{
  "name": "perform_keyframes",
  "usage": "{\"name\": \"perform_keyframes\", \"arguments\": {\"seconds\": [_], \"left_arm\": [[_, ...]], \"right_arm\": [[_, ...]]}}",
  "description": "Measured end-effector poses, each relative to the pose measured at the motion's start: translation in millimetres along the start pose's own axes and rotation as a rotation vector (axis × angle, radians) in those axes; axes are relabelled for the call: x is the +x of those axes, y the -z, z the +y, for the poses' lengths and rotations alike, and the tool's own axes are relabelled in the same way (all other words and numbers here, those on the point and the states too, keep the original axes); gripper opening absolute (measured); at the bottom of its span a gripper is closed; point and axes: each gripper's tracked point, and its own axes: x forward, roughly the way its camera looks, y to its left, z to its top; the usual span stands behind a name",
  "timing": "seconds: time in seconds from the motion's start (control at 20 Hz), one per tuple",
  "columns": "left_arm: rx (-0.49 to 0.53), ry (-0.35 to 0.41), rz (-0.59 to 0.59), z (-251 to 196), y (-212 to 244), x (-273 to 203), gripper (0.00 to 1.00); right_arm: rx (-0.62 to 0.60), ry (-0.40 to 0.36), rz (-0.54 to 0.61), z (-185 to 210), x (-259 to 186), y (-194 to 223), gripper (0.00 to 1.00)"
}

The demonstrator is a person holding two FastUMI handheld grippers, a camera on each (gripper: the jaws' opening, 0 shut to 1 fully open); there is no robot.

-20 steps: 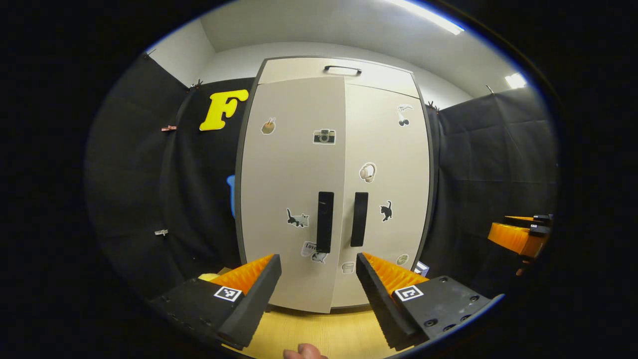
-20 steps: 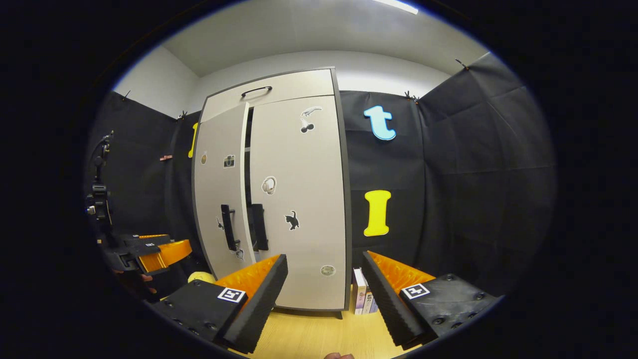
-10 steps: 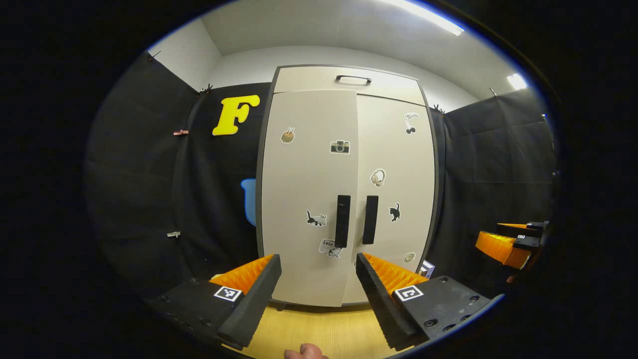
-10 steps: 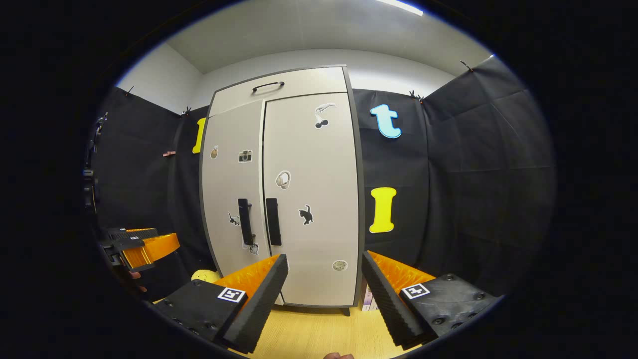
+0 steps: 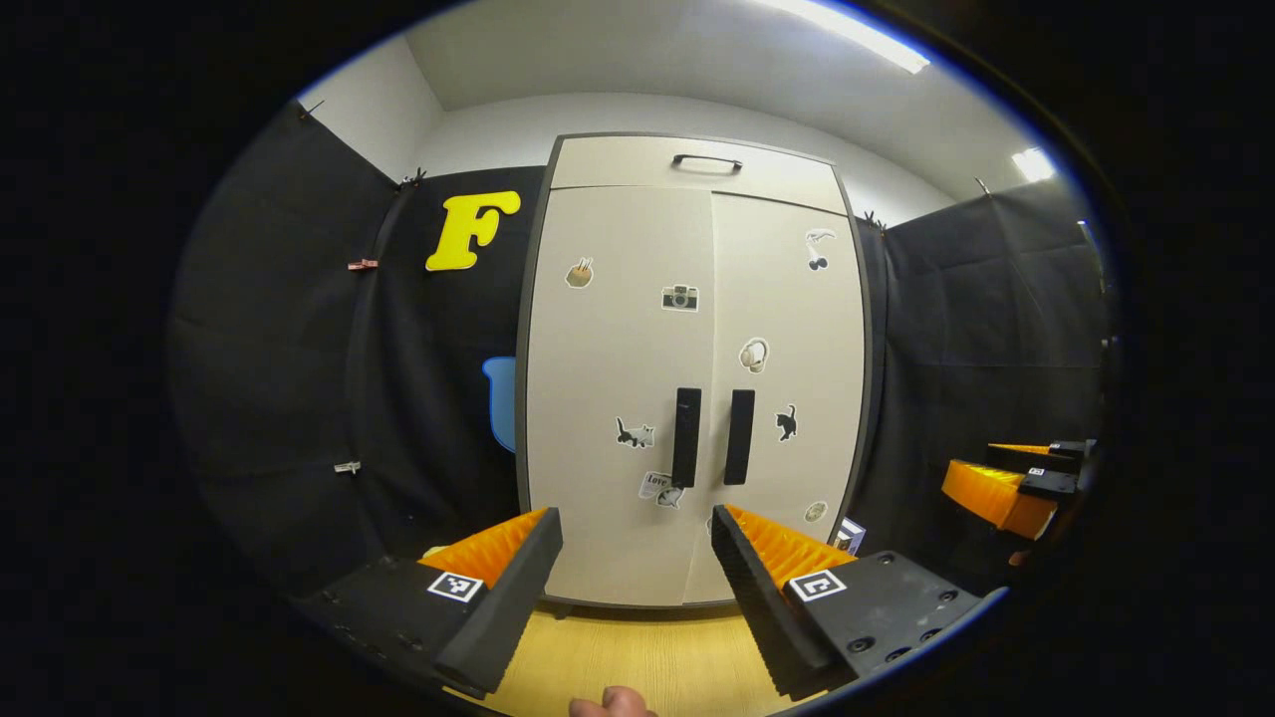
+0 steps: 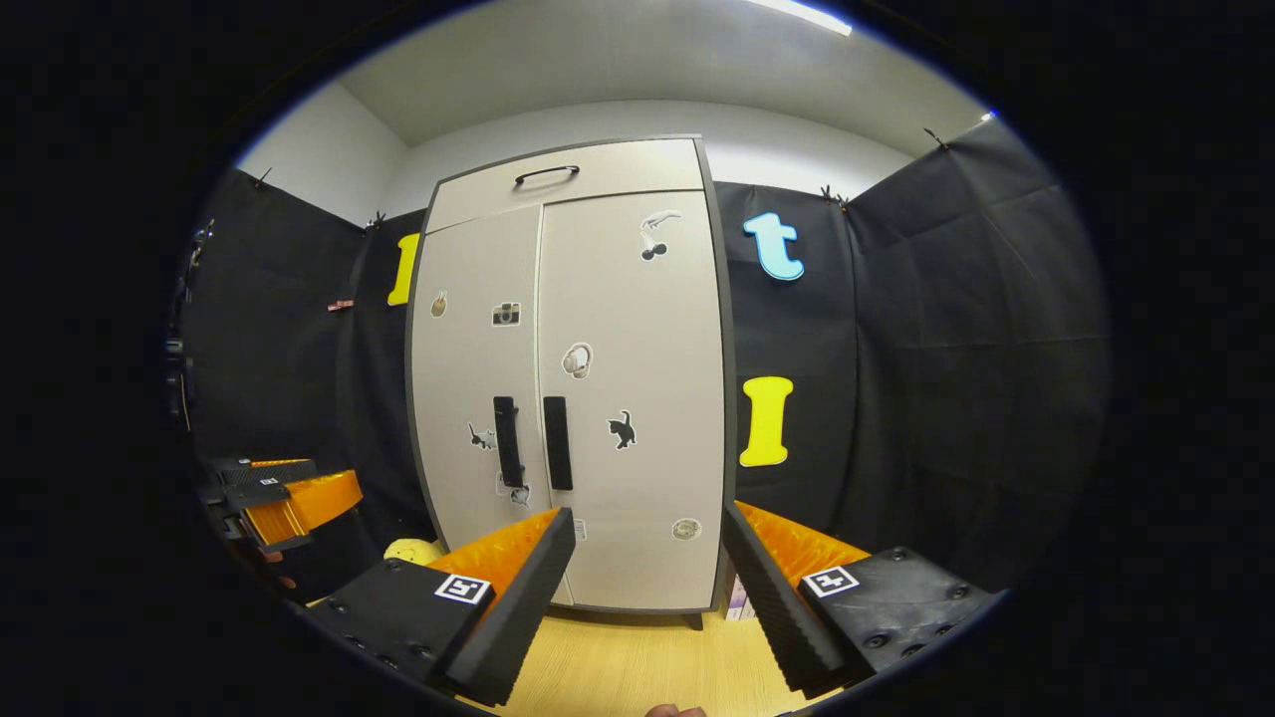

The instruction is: Grab one shoe with the right hand and put it into the shoe cabinet, grab the other shoe with the left hand and put it into the shoe cabinet; then close the right door with the right hand and the left door with the left hand.

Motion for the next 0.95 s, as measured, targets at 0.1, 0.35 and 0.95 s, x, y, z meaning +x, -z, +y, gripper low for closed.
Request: {"name": "perform_keyframes", "arguments": {"seconds": [0.1,0.35,0.95], "left_arm": [[0.005,-0.002,-0.001,-0.6,0.6,-1.7,0.95],[0.016,-0.003,0.012,-2.8,7.5,-1.9,0.95],[0.067,-0.01,-0.002,-5.3,2.5,-4.9,0.95]], "right_arm": [[-0.005,0.009,0.009,-2.5,0.2,2.6,0.98],[-0.03,0.019,0.023,-4.9,-1.0,6.0,0.98],[-0.045,0.027,0.022,-8.3,-5.1,5.4,0.98]]}}
